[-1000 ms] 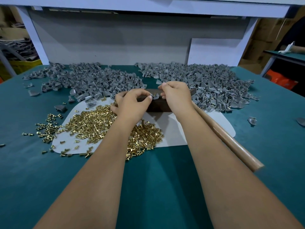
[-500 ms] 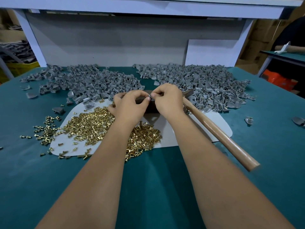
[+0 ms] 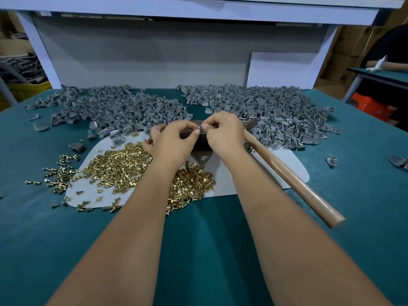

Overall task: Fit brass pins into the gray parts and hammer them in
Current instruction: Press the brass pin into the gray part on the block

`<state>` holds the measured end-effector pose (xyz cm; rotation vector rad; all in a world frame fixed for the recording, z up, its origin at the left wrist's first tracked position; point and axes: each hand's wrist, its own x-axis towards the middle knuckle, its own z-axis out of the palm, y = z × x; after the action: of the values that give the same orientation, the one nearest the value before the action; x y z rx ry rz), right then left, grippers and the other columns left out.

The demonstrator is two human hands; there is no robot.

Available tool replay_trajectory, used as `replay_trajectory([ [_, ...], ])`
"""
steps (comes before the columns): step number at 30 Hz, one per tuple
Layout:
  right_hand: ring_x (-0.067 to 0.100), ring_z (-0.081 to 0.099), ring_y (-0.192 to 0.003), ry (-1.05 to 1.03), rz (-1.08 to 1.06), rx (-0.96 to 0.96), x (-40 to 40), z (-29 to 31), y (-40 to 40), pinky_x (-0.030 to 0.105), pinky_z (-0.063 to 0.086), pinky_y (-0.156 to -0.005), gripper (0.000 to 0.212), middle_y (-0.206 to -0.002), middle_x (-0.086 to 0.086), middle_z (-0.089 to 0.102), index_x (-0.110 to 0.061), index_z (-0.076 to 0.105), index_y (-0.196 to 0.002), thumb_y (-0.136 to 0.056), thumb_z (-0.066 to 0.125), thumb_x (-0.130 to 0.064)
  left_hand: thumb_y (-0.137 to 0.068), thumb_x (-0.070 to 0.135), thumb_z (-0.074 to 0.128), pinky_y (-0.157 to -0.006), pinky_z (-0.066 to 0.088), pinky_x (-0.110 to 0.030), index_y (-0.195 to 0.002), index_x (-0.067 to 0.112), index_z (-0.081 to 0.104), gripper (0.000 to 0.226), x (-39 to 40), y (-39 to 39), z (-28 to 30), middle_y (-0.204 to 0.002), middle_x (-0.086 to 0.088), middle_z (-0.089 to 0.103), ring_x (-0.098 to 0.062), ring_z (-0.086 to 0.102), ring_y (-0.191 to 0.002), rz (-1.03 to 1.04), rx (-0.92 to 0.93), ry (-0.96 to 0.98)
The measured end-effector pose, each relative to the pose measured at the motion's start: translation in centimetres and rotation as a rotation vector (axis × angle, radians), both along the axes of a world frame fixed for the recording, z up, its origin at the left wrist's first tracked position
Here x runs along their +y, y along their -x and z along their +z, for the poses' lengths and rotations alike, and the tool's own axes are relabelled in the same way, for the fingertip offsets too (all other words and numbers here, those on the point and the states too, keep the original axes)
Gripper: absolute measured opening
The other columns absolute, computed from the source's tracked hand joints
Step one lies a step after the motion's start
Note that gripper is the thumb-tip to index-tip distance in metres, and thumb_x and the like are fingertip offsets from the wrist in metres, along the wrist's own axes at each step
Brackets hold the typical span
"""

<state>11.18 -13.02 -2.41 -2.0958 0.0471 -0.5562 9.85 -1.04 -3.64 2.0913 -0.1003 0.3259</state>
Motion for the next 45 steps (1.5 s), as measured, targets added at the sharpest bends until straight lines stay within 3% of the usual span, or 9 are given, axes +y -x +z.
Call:
replay_trajectory([
  [6, 0.012, 0.056, -0.078, -0.022, -0.004, 0.002, 0.0, -0.1, 0.0, 0.024, 0.04, -0.069, 0.024, -0.084, -0.008, 0.062, -0.023, 0.064, -0.066, -0.085, 0.065, -0.008, -0.092, 0.043, 0.062, -0.11, 0.023, -0.055, -0.074, 0.048, 0.058, 0.02, -0.3, 0.3, 0.0, -0.102, 0.023, 0.059, -0.019, 0.027, -0.132, 0.077, 0.006, -0.057],
  [23, 0.012, 0.058, -0.079, 0.087, 0.031, -0.011, -0.3, 0.2, 0.3, 0.024, 0.043, -0.071, 0.012, -0.086, -0.004, 0.066, -0.016, 0.076, -0.081, -0.087, 0.065, -0.015, -0.093, 0.038, 0.062, -0.112, 0.027, -0.054, -0.077, 0.047, 0.061, 0.019, -0.3, 0.1, 0.1, -0.107, 0.018, 0.063, -0.021, 0.037, -0.134, 0.029, 0.02, 0.006],
  [28, 0.022, 0.064, -0.08, -0.128, 0.042, 0.078, -0.9, 1.7, 0.9, 0.037, 0.052, -0.079, 0.02, -0.076, 0.001, 0.071, -0.013, 0.074, -0.078, -0.089, 0.058, -0.019, -0.094, 0.04, 0.061, -0.112, 0.015, -0.057, -0.082, 0.046, 0.062, 0.014, -0.3, 0.2, 0.2, -0.099, 0.027, 0.053, -0.018, 0.022, -0.135, 0.07, 0.023, -0.035],
  [31, 0.029, 0.065, -0.084, -0.187, -0.053, 0.058, -2.0, 2.8, 1.4, 0.047, 0.054, -0.082, 0.021, -0.083, 0.004, 0.071, -0.016, 0.072, -0.078, -0.09, 0.054, -0.017, -0.093, 0.041, 0.061, -0.113, 0.012, -0.055, -0.085, 0.045, 0.064, 0.009, -0.4, 0.5, 0.2, -0.091, 0.039, 0.034, -0.016, 0.022, -0.133, 0.071, 0.027, -0.024],
  [33, 0.034, 0.062, -0.072, -0.096, -0.154, 0.025, -3.4, 3.3, 1.9, 0.042, 0.054, -0.066, 0.025, -0.072, 0.009, 0.067, -0.011, 0.069, -0.069, -0.086, 0.05, -0.015, -0.093, 0.041, 0.061, -0.114, 0.01, -0.054, -0.087, 0.044, 0.065, 0.008, -0.5, 0.6, 0.3, -0.089, 0.039, 0.025, -0.018, 0.022, -0.131, 0.081, 0.036, -0.013],
  [35, 0.032, 0.056, -0.061, 0.093, -0.256, 0.088, -4.9, 3.4, 2.6, 0.029, 0.041, -0.053, 0.024, -0.061, 0.004, 0.059, -0.012, 0.052, -0.059, -0.083, 0.048, -0.017, -0.094, 0.041, 0.061, -0.115, 0.011, -0.053, -0.085, 0.044, 0.064, 0.01, -0.6, 0.7, 0.4, -0.088, 0.038, 0.021, -0.019, 0.023, -0.13, 0.083, 0.044, -0.006],
  [38, 0.028, 0.051, -0.073, 0.464, -0.384, 0.335, -6.6, 3.1, 3.7, 0.029, 0.036, -0.06, 0.028, -0.076, 0.005, 0.056, -0.017, 0.043, -0.066, -0.085, 0.053, -0.035, -0.093, 0.041, 0.062, -0.115, 0.013, -0.051, -0.077, 0.045, 0.06, 0.017, -0.7, 0.9, 0.5, -0.087, 0.037, 0.018, -0.022, 0.023, -0.129, 0.086, 0.05, 0.01],
  [40, 0.027, 0.047, -0.076, 0.586, -0.372, 0.481, -6.9, 2.4, 4.4, 0.03, 0.034, -0.063, 0.038, -0.074, 0.004, 0.048, -0.017, 0.042, -0.069, -0.09, 0.049, -0.047, -0.093, 0.041, 0.062, -0.114, 0.014, -0.049, -0.074, 0.046, 0.059, 0.02, -0.7, 0.9, 0.5, -0.087, 0.037, 0.017, -0.022, 0.022, -0.128, 0.083, 0.043, 0.012],
  [45, 0.028, 0.047, -0.076, 0.644, -0.316, 0.48, -6.8, 1.1, 5.4, 0.03, 0.034, -0.063, 0.015, -0.067, 0.0, 0.039, -0.017, 0.046, -0.088, -0.091, 0.054, -0.028, -0.089, 0.044, 0.065, -0.112, 0.019, -0.052, -0.071, 0.045, 0.061, 0.019, -0.6, 0.7, 0.0, -0.088, 0.038, 0.019, -0.01, 0.019, -0.11, 0.083, 0.004, 0.007],
])
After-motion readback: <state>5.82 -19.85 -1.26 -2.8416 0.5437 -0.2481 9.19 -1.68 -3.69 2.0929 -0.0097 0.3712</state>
